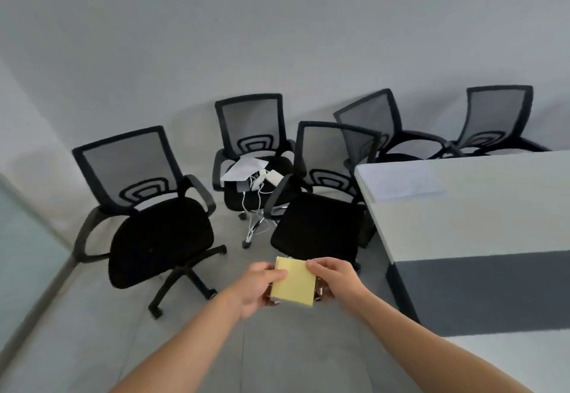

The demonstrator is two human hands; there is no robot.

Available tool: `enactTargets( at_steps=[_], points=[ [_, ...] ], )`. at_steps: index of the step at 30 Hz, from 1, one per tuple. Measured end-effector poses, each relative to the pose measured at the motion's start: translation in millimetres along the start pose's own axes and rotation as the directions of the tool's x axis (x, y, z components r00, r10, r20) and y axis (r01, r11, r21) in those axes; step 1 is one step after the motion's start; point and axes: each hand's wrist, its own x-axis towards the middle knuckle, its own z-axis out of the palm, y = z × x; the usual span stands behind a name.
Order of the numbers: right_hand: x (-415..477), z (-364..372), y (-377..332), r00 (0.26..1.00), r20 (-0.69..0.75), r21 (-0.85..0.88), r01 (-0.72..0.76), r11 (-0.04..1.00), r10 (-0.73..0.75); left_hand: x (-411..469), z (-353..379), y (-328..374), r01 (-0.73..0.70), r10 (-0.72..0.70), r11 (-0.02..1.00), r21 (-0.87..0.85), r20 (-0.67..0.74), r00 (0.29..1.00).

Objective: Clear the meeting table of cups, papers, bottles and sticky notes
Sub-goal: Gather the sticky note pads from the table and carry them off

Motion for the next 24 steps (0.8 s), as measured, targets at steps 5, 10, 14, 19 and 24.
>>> enactTargets(
  at_steps=[5,10,14,19,24],
  points=[
    [70,-83,-32,0.996,-0.089,0.006,-0.004,1.0,0.004,109,46,69,-0.03,0.018,0.99,0.137,0.091,0.996],
    [118,-159,-41,0.957,-0.279,0.101,-0.048,0.994,0.075,199,112,112,-0.038,-0.002,0.977,0.208,0.186,0.982],
    [153,-216,-36,0.896,-0.415,0.205,-0.078,0.976,0.159,266,157,140,-0.042,-0.035,0.957,0.287,0.259,0.965],
    [214,-272,-23,0.789,-0.548,0.333,-0.097,0.938,0.276,362,197,172,-0.06,-0.117,0.88,0.47,0.338,0.934],
    [277,-300,-8,0.683,-0.589,0.46,-0.156,0.874,0.432,456,219,200,-0.209,-0.115,0.595,0.776,0.34,0.933]
  ],
)
